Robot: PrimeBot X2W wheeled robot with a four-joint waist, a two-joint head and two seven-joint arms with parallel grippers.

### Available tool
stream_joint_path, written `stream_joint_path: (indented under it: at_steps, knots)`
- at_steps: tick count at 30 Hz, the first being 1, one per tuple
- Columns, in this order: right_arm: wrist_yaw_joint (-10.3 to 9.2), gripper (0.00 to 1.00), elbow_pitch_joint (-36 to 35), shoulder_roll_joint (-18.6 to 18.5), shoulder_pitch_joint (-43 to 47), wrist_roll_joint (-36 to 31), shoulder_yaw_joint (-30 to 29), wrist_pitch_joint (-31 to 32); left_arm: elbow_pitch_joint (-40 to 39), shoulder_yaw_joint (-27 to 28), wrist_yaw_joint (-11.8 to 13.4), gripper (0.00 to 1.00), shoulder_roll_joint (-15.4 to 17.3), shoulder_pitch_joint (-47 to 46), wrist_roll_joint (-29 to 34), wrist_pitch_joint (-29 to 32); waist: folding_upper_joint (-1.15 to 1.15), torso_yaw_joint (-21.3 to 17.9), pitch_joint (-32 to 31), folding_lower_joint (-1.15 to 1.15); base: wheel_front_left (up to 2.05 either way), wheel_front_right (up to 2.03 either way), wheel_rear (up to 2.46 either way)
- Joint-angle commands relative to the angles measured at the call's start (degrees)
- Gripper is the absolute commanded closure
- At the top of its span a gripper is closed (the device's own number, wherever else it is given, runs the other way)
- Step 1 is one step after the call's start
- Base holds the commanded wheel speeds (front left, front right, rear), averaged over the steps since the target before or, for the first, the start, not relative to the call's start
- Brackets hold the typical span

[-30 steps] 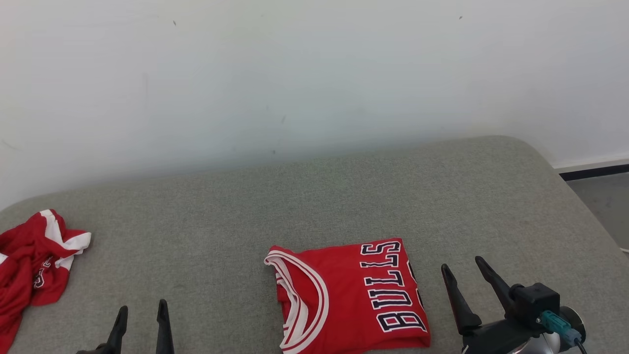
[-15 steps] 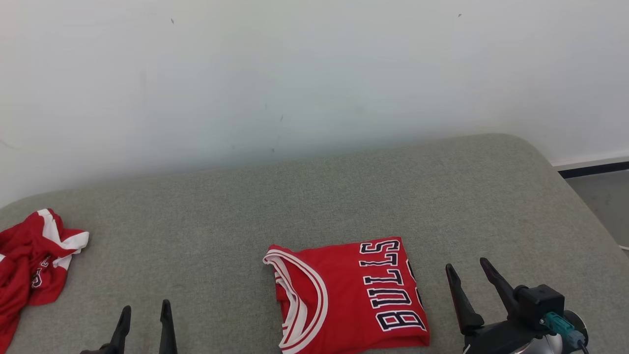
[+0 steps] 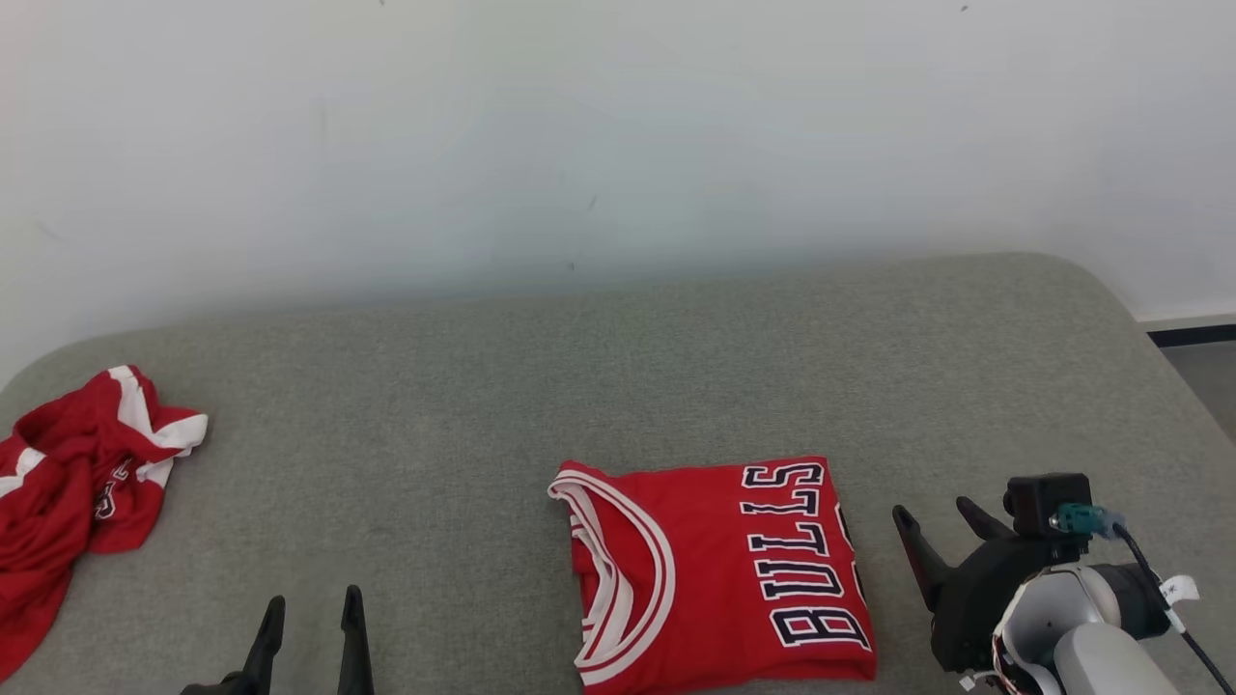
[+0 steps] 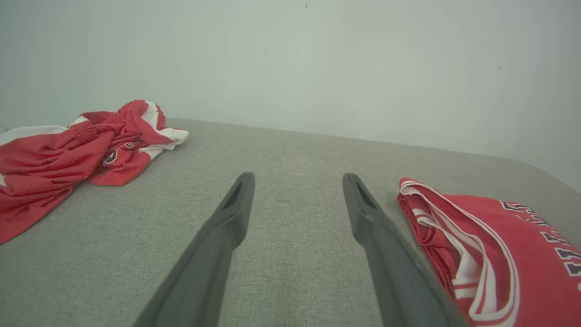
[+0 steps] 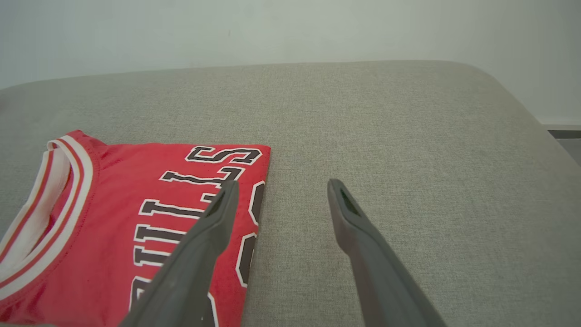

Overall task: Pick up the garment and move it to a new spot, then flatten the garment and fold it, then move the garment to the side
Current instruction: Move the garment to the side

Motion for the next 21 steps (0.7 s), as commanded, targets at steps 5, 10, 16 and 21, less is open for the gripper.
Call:
stream_joint_path:
  at_steps: [5, 10, 16, 21]
  knots:
    - [-0.14, 0.00, 6.70, 0.49, -4.38, 0.93, -2.02, 8.32, 0.27, -0.73, -0.18, 0.00, 0.03, -0.37, -0.10, -0.04, 0.00, 4.36, 2.83, 0.00, 0.00, 0.00, 0.00]
    - [-0.14, 0.00, 11.01, 1.79, -5.32, 2.45, -3.56, 10.15, 0.57, -1.12, -0.30, 0.00, 0.01, -1.19, 0.05, -0.04, 0.00, 6.97, 3.79, 0.00, 0.00, 0.00, 0.00]
    - [-0.14, 0.00, 14.89, 2.66, -5.68, 1.68, -4.33, 10.61, 0.02, -1.43, -0.34, 0.00, 0.01, -1.71, -0.16, -0.04, 0.00, 8.69, 4.73, 0.00, 0.00, 0.00, 0.00]
    - [-0.15, 0.00, 18.39, 3.22, -6.73, 1.12, -4.70, 12.90, -0.48, -1.68, -0.30, 0.00, 0.00, -2.31, -0.12, -0.04, 0.00, 9.17, 5.77, 0.00, 0.00, 0.00, 0.00]
